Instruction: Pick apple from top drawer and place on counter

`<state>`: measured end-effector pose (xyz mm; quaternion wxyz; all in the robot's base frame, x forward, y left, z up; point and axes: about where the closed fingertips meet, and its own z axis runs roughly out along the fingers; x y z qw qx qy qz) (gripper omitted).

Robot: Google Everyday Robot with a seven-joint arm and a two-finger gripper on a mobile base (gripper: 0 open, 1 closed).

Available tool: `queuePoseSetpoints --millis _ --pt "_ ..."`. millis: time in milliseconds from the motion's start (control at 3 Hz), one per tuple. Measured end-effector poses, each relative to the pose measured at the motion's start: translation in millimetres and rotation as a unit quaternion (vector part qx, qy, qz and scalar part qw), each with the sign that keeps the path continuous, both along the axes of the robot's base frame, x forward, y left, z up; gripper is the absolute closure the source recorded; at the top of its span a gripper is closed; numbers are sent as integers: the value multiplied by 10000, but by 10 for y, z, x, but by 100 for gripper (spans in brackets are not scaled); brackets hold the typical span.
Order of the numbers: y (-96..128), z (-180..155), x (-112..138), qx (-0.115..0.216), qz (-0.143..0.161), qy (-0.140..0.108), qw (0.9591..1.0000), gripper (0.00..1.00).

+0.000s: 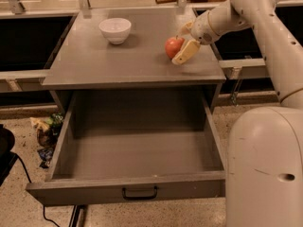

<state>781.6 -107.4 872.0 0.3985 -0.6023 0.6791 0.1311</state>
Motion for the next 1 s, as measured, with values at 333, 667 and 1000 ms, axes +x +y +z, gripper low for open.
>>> queuePoseSetpoints --millis 333,667,1000 --pt "-11 34 1 9 -6 -40 10000 0" --pt "-133 170 -58 147 -96 -242 9996 0" --pt "-319 306 -210 358 -277 -484 9978 0"
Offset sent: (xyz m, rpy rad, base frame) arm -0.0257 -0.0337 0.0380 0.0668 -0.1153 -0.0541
